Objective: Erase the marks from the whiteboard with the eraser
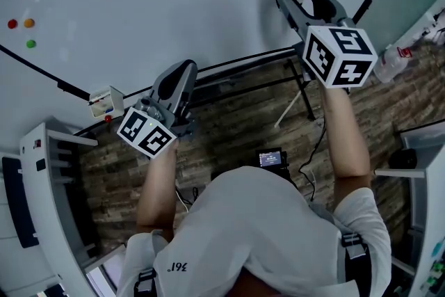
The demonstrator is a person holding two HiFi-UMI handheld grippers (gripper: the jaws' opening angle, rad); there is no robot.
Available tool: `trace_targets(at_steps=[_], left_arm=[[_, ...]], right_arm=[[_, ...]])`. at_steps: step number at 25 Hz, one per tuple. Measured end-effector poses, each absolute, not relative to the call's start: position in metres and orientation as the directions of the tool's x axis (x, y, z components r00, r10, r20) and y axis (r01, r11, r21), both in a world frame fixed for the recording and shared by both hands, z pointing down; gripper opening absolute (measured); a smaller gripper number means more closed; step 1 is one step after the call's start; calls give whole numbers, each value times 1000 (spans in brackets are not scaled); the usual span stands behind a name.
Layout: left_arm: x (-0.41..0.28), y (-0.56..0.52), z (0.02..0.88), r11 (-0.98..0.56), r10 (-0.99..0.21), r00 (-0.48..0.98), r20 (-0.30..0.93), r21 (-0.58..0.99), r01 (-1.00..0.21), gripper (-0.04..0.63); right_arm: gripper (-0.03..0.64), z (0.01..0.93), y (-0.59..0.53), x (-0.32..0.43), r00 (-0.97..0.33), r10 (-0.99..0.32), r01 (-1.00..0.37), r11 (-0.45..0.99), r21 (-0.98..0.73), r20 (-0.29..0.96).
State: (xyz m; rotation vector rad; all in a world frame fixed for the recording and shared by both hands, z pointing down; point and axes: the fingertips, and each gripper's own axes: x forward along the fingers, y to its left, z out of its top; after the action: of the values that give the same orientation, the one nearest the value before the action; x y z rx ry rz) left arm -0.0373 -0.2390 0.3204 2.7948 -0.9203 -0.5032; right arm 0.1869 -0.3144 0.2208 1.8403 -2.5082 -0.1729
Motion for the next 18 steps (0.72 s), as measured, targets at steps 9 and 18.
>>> trace_targets(at_steps=[9,18], left_arm=[[-48,-231,346,-784,-611,752,-247,318,-533,8],[-50,-218,369,-767,-622,753,-217,366,-528,8]], right_arm=[[250,267,-293,168,-358,-934,-933,356,50,-15],[250,304,-272,153,-402,-915,-914,402,52,15]])
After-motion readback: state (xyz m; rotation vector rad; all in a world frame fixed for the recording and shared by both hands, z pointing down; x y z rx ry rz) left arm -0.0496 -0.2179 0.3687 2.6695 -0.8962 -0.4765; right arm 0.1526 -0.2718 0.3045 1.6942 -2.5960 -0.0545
